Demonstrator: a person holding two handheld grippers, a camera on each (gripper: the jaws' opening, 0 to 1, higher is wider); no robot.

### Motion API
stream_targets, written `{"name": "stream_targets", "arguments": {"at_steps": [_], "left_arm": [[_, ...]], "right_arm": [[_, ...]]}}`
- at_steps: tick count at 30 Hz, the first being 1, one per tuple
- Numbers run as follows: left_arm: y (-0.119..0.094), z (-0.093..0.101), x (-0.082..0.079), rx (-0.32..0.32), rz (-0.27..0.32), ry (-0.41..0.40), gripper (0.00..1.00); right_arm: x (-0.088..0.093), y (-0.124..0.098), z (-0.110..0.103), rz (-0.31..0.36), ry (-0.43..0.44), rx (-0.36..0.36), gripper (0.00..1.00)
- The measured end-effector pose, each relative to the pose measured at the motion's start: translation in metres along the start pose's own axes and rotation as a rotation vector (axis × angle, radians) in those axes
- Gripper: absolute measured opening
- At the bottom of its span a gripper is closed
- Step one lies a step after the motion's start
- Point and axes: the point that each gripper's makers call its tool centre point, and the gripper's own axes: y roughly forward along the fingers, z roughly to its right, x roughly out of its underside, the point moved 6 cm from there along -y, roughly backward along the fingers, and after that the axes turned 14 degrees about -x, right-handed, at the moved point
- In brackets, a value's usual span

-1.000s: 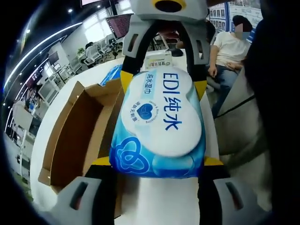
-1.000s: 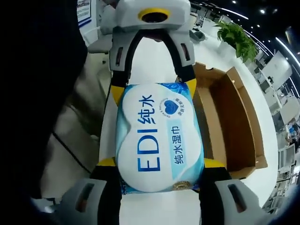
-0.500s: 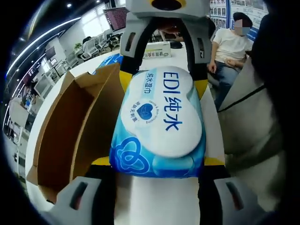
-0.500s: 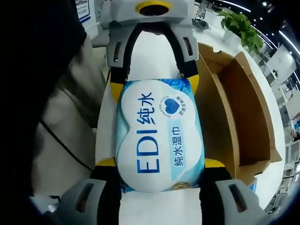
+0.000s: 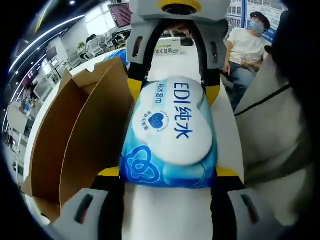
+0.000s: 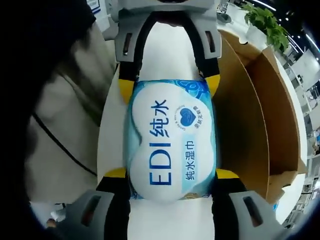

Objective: Operate the shoe box by opening the lid, removing the specified soft item, and placing it in the target area until the item is outside and the box remains undamaged.

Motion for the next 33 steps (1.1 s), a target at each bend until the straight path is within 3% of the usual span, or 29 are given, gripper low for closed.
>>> {"name": "stream_targets", "arguments": {"at_steps": [13,26,29,33], "left_arm": [[-0.004,-0.004,0.001,0.009,0.034,-0.018,0.69],[-0.016,0.001,-0.001,-0.009,0.055,-0.011,0.75],[-0.026,-0.001,-0.005,-0.032,0.094,-0.043,0.75],[-0.041,-0.008,-0.010,-0.115,0.147,-0.118,0.76]], "right_arm": [[0.001,-0.010,0.000,0.094,0.077,-0.016,0.62],[-0.004,-0.017,-0.005,0.085,0.099,-0.003,0.65],[-0.011,-0.022,-0.005,0.092,0.104,0.009,0.66],[-0.019,-0.026,-0.002,0.080,0.107,0.019,0.63]]}}
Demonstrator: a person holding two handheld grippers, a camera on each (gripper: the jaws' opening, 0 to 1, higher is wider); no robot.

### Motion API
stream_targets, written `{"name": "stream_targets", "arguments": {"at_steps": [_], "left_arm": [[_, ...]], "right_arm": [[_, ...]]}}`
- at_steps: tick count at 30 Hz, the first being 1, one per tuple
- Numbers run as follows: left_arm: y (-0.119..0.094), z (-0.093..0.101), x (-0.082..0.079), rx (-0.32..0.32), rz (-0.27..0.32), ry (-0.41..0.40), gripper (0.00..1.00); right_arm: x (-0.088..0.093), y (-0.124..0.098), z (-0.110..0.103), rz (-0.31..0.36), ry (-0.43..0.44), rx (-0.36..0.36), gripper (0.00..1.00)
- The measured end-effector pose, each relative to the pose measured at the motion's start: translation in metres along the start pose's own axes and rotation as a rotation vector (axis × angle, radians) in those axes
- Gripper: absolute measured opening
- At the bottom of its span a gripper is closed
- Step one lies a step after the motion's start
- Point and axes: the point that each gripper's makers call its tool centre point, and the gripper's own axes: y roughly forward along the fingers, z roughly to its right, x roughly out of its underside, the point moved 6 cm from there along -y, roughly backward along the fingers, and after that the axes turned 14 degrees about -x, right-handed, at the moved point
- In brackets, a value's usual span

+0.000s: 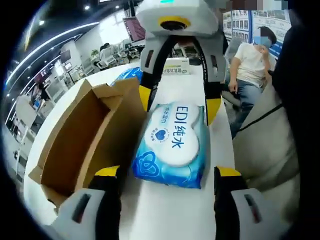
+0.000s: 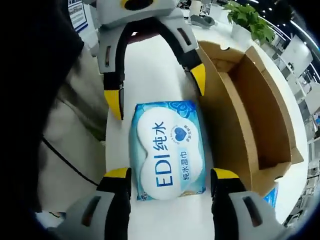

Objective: Operate the shoe box by opening the lid, removing the specified soft item, and placing it in the target area until the item is outside and the box remains undamaged.

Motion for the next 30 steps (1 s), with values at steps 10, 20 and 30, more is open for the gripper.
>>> {"name": "stream_targets", "arguments": {"at_steps": [10,20,30], "left_arm": [[-0.033,0.001,0.000,-0.057,0.052,-0.212,0.83],[-0.062,-0.007,-0.004,-0.151,0.092,-0.323,0.90],[-0.093,-0.003,-0.008,-0.189,0.108,-0.375,0.94]], "right_arm": [[-0.020,-0.002,-0.001,-0.041,-0.023,-0.003,0.64],[-0.028,0.009,0.003,-0.041,0.000,-0.007,0.69],[-0.029,0.026,0.003,-0.087,-0.011,-0.019,0.69]]}}
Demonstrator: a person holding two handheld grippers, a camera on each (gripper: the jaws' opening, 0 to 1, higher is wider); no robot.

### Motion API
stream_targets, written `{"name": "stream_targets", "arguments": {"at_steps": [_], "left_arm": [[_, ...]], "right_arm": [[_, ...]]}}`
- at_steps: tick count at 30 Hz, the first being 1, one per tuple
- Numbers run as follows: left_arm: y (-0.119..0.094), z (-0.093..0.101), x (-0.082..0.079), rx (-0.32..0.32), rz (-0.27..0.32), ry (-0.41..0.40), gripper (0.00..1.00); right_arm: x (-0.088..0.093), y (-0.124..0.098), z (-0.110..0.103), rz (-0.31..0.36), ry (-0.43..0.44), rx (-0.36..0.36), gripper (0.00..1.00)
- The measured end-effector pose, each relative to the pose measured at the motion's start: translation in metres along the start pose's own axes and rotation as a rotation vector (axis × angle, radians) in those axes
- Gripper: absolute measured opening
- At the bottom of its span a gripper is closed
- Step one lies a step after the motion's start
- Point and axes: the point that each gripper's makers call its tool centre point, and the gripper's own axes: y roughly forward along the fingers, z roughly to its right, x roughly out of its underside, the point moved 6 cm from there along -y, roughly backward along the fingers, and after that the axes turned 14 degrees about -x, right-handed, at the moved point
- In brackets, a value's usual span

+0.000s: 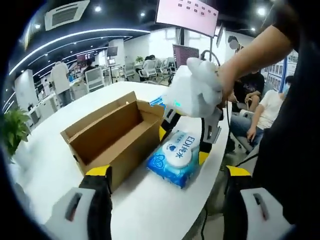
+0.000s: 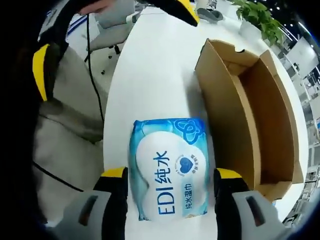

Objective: Operate the shoe box by opening the lid, removing the specified soft item, and placing it in the target area until the item is outside and the box remains undamaged.

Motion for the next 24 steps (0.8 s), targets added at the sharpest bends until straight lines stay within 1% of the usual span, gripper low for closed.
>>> {"name": "stream_targets", "arguments": {"at_steps": [3,5,7,9,12,14,15,16,17,18,19,21,22,23,24], "left_arm": [[-0.005,-0.004,0.000,-0.019,-0.007,-0.049,0.99],[-0.010,-0.007,-0.001,-0.032,-0.005,-0.082,0.99],[-0.015,-0.009,-0.002,-0.034,-0.005,-0.125,0.99],[-0.021,-0.011,-0.003,-0.037,0.007,-0.142,0.99],[-0.030,-0.014,-0.005,-0.056,0.027,-0.141,0.99],[-0.035,-0.017,-0.007,-0.069,0.037,-0.153,0.99],[-0.037,-0.020,-0.009,-0.093,0.044,-0.199,0.99],[-0.040,-0.025,-0.012,-0.120,0.056,-0.291,0.99],[-0.044,-0.028,-0.016,-0.132,0.068,-0.345,0.99],[-0.047,-0.032,-0.020,-0.147,0.087,-0.379,0.99],[-0.049,-0.034,-0.021,-0.158,0.088,-0.373,0.99],[-0.052,-0.038,-0.022,-0.187,0.071,-0.332,0.99],[-0.052,-0.041,-0.020,-0.213,0.041,-0.307,0.99],[-0.052,-0.043,-0.019,-0.222,0.017,-0.304,0.99],[-0.052,-0.043,-0.021,-0.218,0.027,-0.308,0.99]], "right_arm": [[0.000,0.005,0.001,-0.016,-0.004,0.000,0.69],[0.000,0.008,0.000,-0.027,-0.007,-0.009,0.68],[0.000,0.011,0.001,-0.023,-0.004,-0.007,0.68],[0.000,0.013,0.003,-0.024,-0.002,0.002,0.66],[0.000,0.017,0.005,-0.025,0.006,-0.006,0.66],[0.002,0.018,0.006,-0.035,-0.007,0.004,0.63],[0.002,0.018,0.006,-0.043,-0.021,-0.005,0.62],[0.002,0.017,0.006,-0.040,-0.017,-0.006,0.62],[0.002,0.017,0.006,-0.040,-0.017,-0.006,0.61],[0.003,0.017,0.006,-0.033,-0.019,-0.009,0.61],[0.003,0.016,0.006,-0.029,-0.022,-0.009,0.61],[0.005,0.016,0.005,-0.026,-0.040,-0.010,0.61],[0.006,0.016,0.005,-0.030,-0.052,-0.012,0.61],[0.007,0.016,0.004,-0.033,-0.064,-0.014,0.61],[0.008,0.016,0.004,-0.035,-0.069,-0.015,0.61]]}}
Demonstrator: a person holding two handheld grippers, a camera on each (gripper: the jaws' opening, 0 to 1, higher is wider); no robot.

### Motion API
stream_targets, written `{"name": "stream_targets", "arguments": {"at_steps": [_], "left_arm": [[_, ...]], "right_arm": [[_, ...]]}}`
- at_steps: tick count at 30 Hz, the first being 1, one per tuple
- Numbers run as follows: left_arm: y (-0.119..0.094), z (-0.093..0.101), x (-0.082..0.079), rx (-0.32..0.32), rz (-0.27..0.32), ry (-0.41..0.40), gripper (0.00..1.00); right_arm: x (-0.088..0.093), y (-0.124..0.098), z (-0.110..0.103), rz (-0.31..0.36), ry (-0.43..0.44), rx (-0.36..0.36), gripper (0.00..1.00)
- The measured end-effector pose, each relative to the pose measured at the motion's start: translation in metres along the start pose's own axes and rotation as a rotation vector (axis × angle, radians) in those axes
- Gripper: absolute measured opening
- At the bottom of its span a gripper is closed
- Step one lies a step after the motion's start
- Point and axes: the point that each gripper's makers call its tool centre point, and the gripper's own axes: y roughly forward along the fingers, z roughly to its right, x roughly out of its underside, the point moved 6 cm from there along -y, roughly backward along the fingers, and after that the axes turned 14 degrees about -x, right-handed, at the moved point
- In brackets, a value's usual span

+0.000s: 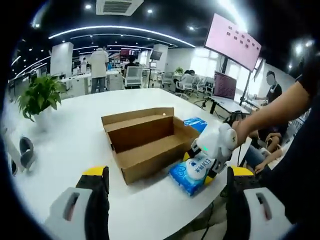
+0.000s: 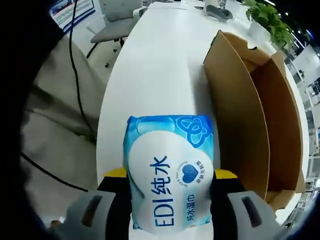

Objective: Operate the shoe box by opening the lid, removing the specified soft item, and placing it in the target area until the item is outside and the box remains undamaged.

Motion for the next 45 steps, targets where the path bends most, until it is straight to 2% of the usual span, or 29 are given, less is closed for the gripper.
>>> {"name": "stream_targets", "arguments": {"at_steps": [5,9,17,23,27,30,45], "left_arm": [[-0.003,0.000,-0.005,0.001,0.025,-0.020,0.99],[-0.004,0.005,-0.003,0.007,0.019,-0.009,0.96],[-0.002,0.013,0.005,0.020,-0.009,0.030,0.98],[0.005,0.008,0.004,-0.005,-0.036,0.056,0.96],[0.008,0.007,0.001,0.006,0.000,0.074,0.94],[0.009,0.007,0.001,0.012,0.003,0.081,0.93],[0.019,0.003,0.006,0.010,-0.038,0.105,0.90]], "right_arm": [[0.007,-0.002,0.000,-0.004,-0.002,0.000,0.61],[0.016,-0.004,-0.002,-0.017,-0.005,0.000,0.61],[0.036,-0.009,-0.004,-0.018,0.024,0.005,0.60],[0.048,-0.012,-0.006,-0.016,0.049,0.011,0.60],[0.058,-0.014,-0.007,-0.029,0.061,0.013,0.60],[0.064,-0.016,-0.007,-0.034,0.067,0.013,0.60],[0.094,-0.023,-0.011,-0.033,0.087,0.016,0.60]]}}
